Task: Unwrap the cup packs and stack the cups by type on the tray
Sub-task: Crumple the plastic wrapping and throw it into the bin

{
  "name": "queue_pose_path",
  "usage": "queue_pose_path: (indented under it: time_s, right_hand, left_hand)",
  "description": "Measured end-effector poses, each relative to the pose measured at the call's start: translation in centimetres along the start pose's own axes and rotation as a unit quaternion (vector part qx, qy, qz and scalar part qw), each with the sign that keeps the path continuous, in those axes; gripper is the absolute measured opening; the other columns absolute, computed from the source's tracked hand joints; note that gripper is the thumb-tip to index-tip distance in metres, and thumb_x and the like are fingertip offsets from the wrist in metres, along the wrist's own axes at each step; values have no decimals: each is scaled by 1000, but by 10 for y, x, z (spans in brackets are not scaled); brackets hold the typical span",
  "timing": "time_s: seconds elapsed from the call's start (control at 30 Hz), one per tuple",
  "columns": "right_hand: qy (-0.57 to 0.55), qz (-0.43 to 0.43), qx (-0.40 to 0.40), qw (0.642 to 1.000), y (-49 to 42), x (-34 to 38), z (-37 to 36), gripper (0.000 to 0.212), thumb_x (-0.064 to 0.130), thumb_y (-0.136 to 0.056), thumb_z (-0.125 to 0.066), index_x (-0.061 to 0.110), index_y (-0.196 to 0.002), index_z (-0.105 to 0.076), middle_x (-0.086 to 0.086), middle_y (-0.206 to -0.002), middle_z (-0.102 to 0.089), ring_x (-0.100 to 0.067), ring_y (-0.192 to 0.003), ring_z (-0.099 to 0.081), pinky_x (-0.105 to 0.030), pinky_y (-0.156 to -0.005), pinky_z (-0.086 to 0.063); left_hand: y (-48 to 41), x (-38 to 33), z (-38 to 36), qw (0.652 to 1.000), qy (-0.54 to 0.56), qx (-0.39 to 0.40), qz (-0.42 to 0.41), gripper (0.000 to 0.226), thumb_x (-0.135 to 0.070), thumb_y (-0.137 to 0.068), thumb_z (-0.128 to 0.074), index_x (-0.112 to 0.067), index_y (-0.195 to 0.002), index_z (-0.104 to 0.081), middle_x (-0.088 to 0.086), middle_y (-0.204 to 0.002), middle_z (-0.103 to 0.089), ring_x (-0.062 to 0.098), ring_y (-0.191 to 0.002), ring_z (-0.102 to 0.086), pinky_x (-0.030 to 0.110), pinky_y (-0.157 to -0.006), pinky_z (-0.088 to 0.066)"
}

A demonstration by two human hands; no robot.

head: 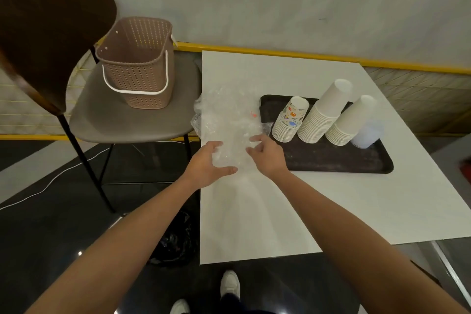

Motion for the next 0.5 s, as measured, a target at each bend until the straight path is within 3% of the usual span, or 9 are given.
queue_pose_path:
  time_s: [0.07, 0.17, 0.23, 0.37, 0.5]
  right_hand:
    - [-15, 24, -24, 999, 0, 1, 7, 8, 26, -93, -56, 21, -86, -58, 10, -64, -45, -17, -75, -51, -34, -79, -45]
    - [-41, 56, -52, 996, 1, 5, 17, 31, 25, -94, -53, 26, -66, -40, 8, -61, -40, -8, -58, -39, -22, -63, -35]
    - [-70, 78, -76, 992, 4, 10, 23, 29, 22, -92, -54, 20, -65, -43, 6, -62, -41, -7, -58, -39, -12, -55, -33]
    - [-109, 116, -97, 983, 4, 18, 30, 13, 16, -91, -53, 10, -80, -53, 0, -86, -47, -4, -74, -45, -1, -65, -34]
    - [-170, 125, -89, 974, 5, 22, 31, 12, 16, -94, -49, 9, -95, -58, 1, -98, -50, -2, -83, -47, -5, -71, -36]
  left_hand:
    - [1, -4, -2, 1000, -1, -8, -6, 84, -43, -68, -80, -22, -136, -38, -4, -129, -47, 10, -108, -46, 24, -88, -41]
    - [3, -12, -1, 999, 15, -16, -28, 83, -44, -66, -81, -23, -135, -39, -7, -125, -47, 8, -106, -47, 20, -84, -39]
    - [3, -18, 0, 998, 30, -23, -46, 83, -44, -65, -82, -25, -134, -41, -8, -124, -48, 6, -106, -48, 16, -81, -38]
    - [4, -32, 0, 996, 38, -28, -74, 79, -45, -65, -81, -28, -132, -42, -10, -127, -48, 7, -111, -47, 20, -86, -41]
    - [6, -40, -1, 994, 74, 9, -78, 90, -52, -61, -79, -32, -137, -35, -12, -139, -39, 11, -122, -42, 29, -98, -42]
Point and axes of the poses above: each hand's wrist, its own y-axis away from the middle knuckle, its own z-axis out of the back of the hand, x = y × z, the point moved 2 cm from there along -y, towards the middle knuckle
